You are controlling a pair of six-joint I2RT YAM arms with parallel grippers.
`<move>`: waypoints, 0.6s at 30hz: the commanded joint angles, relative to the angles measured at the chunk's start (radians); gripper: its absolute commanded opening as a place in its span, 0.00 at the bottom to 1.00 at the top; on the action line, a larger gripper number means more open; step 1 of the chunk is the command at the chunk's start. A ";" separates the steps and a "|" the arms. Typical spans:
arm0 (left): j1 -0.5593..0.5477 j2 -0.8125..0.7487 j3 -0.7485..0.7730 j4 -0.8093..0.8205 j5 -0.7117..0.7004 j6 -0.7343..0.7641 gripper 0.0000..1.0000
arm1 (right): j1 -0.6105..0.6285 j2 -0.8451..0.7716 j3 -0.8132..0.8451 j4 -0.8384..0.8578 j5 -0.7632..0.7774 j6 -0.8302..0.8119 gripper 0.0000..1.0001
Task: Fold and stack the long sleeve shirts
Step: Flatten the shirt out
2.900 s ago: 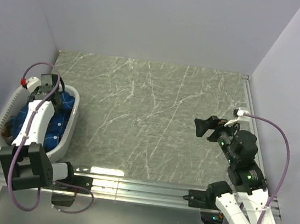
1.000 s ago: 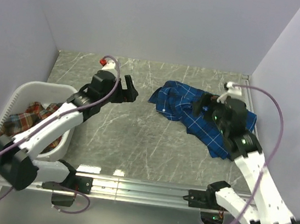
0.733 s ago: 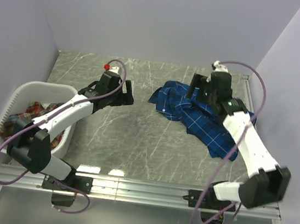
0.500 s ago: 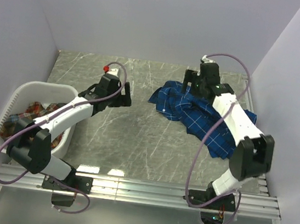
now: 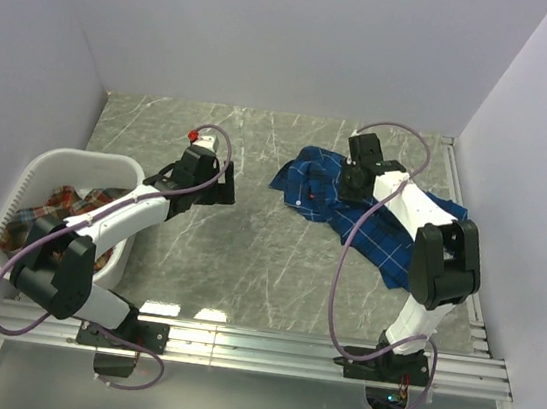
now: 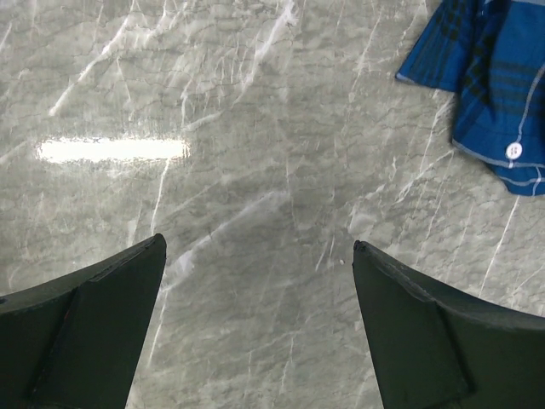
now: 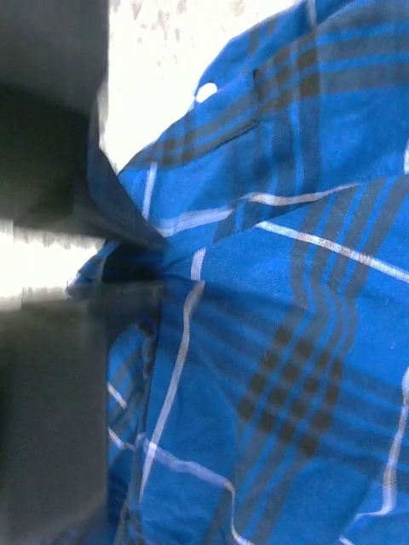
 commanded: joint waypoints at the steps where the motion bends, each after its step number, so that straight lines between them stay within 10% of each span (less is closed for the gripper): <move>1: 0.000 -0.027 0.027 0.040 -0.011 0.016 0.97 | 0.027 -0.048 0.000 0.007 -0.008 -0.007 0.12; 2: 0.000 -0.029 0.027 0.040 -0.014 0.016 0.97 | 0.032 -0.057 0.009 -0.014 -0.005 -0.009 0.00; 18: 0.003 0.022 0.161 0.023 0.187 -0.194 0.96 | 0.034 -0.458 0.270 -0.178 -0.149 -0.113 0.00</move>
